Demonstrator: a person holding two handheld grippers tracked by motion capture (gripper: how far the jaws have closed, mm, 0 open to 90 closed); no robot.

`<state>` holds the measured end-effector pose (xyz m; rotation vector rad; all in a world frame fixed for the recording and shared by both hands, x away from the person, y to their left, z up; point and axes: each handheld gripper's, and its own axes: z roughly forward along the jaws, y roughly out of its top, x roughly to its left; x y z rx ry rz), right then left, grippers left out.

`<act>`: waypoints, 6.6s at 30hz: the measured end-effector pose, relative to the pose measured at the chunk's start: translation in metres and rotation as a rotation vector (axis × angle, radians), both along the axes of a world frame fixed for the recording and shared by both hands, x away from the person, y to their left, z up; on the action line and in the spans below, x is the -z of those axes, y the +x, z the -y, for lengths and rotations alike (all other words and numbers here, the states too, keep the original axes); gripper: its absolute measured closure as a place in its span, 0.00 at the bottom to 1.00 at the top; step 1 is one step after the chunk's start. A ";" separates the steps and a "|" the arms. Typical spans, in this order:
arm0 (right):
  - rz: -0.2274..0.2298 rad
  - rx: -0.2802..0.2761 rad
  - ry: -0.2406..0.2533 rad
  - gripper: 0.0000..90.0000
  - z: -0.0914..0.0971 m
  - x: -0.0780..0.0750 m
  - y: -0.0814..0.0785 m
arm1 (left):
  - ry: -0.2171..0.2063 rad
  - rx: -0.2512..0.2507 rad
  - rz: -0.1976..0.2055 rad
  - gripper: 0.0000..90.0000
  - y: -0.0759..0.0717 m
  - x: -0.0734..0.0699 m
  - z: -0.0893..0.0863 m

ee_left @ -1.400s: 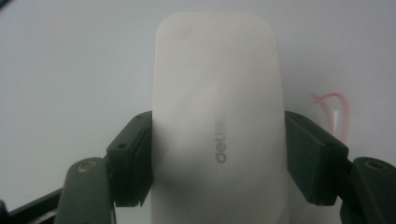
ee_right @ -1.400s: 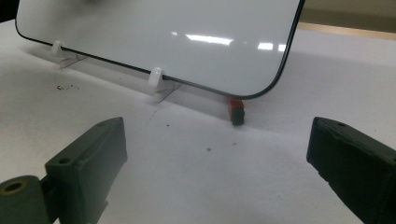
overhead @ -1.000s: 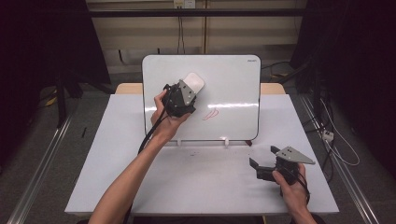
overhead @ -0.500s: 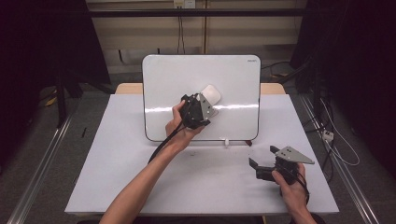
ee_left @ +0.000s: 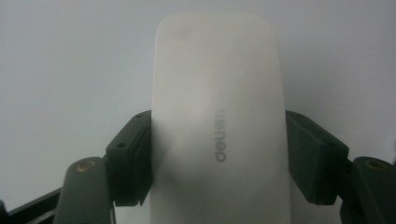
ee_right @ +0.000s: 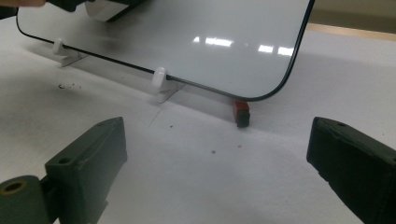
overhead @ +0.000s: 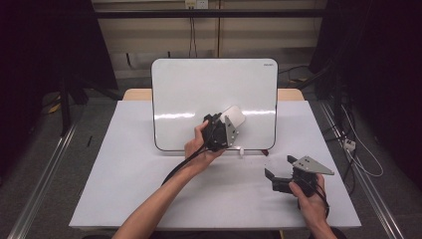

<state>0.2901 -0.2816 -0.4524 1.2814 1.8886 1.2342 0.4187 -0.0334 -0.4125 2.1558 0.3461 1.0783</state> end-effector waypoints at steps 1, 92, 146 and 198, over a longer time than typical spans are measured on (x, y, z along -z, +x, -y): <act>0.001 0.000 0.000 0.06 0.000 0.000 0.000 | 0.008 0.002 0.000 0.35 -0.002 0.002 0.001; -0.005 -0.003 0.006 0.06 -0.003 0.000 0.002 | -0.324 -0.132 -0.131 0.35 0.012 -0.049 -0.121; -0.007 -0.010 0.018 0.06 0.001 0.000 0.002 | -0.314 -0.232 -0.142 0.35 -0.023 -0.061 -0.179; 0.001 -0.008 0.012 0.06 -0.001 -0.001 -0.001 | -0.182 -0.261 -0.151 0.35 -0.005 -0.001 -0.167</act>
